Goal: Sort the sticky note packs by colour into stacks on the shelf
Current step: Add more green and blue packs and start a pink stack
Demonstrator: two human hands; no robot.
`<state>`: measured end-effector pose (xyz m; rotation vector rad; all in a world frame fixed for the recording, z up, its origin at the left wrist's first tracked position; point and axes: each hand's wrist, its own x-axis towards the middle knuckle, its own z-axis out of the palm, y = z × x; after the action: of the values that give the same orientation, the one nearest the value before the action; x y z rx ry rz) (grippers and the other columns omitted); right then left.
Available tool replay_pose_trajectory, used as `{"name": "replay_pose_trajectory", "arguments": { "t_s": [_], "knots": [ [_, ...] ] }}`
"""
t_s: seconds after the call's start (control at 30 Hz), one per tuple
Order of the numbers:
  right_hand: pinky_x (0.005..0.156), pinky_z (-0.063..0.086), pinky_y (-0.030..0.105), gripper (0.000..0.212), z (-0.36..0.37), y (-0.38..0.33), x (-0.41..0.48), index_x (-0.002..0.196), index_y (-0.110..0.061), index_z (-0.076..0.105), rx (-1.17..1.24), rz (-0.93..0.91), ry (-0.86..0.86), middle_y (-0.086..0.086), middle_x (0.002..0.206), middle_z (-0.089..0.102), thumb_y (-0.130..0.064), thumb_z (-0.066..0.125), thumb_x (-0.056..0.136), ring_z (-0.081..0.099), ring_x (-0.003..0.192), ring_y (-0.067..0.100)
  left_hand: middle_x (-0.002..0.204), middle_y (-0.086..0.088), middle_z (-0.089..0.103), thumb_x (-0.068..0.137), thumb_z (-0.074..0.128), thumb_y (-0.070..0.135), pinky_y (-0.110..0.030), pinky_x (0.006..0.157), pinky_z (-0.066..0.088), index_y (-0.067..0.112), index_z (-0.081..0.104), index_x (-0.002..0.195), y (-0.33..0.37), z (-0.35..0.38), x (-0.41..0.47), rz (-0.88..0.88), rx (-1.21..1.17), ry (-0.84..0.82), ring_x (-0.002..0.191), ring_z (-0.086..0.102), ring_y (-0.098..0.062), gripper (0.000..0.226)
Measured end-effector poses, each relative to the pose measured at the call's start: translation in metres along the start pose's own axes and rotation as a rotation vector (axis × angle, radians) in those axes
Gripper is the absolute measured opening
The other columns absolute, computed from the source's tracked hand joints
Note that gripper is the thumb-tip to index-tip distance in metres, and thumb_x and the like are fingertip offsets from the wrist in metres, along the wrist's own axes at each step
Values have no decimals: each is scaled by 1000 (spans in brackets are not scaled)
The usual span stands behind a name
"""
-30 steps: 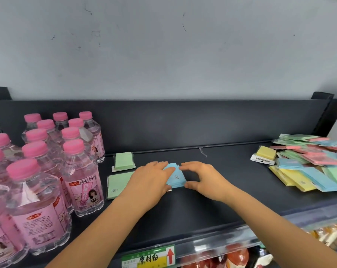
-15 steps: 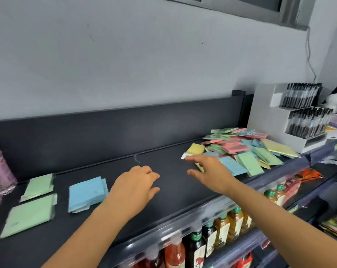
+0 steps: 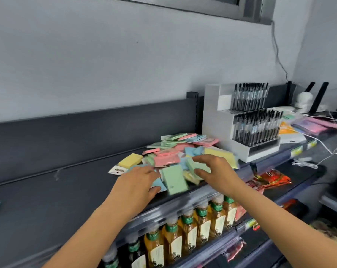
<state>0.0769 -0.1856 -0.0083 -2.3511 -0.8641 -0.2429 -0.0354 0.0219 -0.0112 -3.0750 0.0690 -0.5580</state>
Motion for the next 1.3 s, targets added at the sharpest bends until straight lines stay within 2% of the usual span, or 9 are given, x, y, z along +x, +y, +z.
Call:
{"name": "replay_pose_trajectory", "arguments": {
  "t_s": [0.2, 0.3, 0.47, 0.6, 0.7, 0.87, 1.0, 1.17, 1.3],
  "knots": [
    [97, 38, 20, 39, -12, 40, 19, 127, -16, 57, 33, 6, 12, 0, 131, 57, -20, 62, 88, 52, 119, 15, 135, 10, 48, 94, 44, 44, -31, 97, 41, 30, 44, 135, 19, 14, 49, 35, 28, -23, 123, 43, -14, 44],
    [97, 38, 20, 39, -12, 52, 35, 126, -19, 57, 34, 13, 18, -2, 130, 57, -21, 63, 88, 52, 118, 15, 130, 9, 51, 94, 44, 44, -33, 92, 44, 30, 48, 132, 17, 16, 74, 43, 50, -18, 119, 47, -15, 40],
    [87, 32, 9, 38, -17, 69, 71, 125, -19, 58, -9, -14, 14, -4, 127, 60, -19, 63, 87, 53, 110, 7, 123, 9, 52, 93, 44, 47, -35, 83, 48, 32, 48, 129, 1, 15, 120, 34, 77, -34, 113, 48, -17, 39],
    [95, 37, 18, 40, -19, 83, 112, 126, -17, 57, -67, 6, -4, 0, 128, 59, -20, 64, 87, 54, 115, 14, 125, 7, 52, 92, 47, 49, -39, 85, 49, 30, 50, 127, -24, 15, 162, 6, 57, -109, 114, 49, -17, 40],
    [94, 35, 19, 44, -14, 90, 146, 128, -18, 54, -93, 35, -20, -1, 130, 58, -23, 65, 86, 52, 119, 16, 122, 3, 54, 91, 50, 46, -41, 89, 48, 23, 51, 125, -38, 22, 192, -6, 25, -201, 111, 52, -19, 41],
    [103, 35, 27, 58, 5, 95, 191, 137, -18, 43, -171, 85, -147, 2, 141, 47, -31, 64, 85, 44, 128, 20, 114, -3, 57, 90, 53, 42, -41, 86, 48, 15, 55, 113, -47, 50, 238, 6, -18, -291, 100, 55, -23, 35],
    [96, 38, 28, 56, 19, 100, 213, 130, -13, 48, -225, 107, -193, 7, 134, 51, -34, 67, 82, 49, 120, 23, 115, -8, 58, 89, 55, 35, -41, 85, 49, 12, 53, 113, -47, 80, 261, -17, -36, -347, 99, 57, -26, 34],
    [98, 33, 26, 63, 33, 103, 229, 135, -10, 41, -245, 96, -284, 9, 138, 46, -32, 65, 82, 43, 125, 24, 127, -9, 55, 90, 50, 32, -38, 91, 47, 13, 45, 129, -43, 106, 275, -44, -123, -324, 109, 54, -28, 44],
    [88, 41, 29, 42, 43, 106, 233, 119, -17, 51, -279, 84, -308, 9, 120, 57, -31, 61, 81, 53, 110, 27, 121, -10, 58, 91, 48, 28, -39, 88, 47, 10, 52, 118, -36, 111, 276, -34, -30, -259, 106, 56, -29, 33]
  ]
}}
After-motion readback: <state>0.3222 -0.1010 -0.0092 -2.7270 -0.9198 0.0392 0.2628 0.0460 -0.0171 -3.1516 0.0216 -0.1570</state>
